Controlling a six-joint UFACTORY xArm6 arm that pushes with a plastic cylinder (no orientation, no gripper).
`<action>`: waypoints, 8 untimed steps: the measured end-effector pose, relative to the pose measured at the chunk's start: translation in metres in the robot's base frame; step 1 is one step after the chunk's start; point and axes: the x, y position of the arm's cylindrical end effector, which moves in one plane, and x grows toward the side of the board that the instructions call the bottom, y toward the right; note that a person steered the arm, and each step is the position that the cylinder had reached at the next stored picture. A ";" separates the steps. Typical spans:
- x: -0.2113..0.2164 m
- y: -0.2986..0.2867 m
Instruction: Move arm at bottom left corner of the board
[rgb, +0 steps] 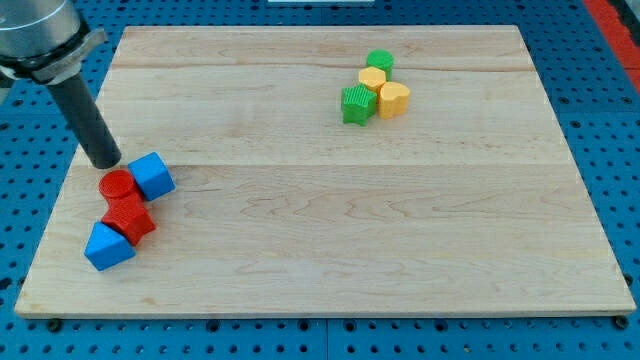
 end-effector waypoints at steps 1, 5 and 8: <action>0.000 -0.018; -0.001 -0.051; 0.006 -0.051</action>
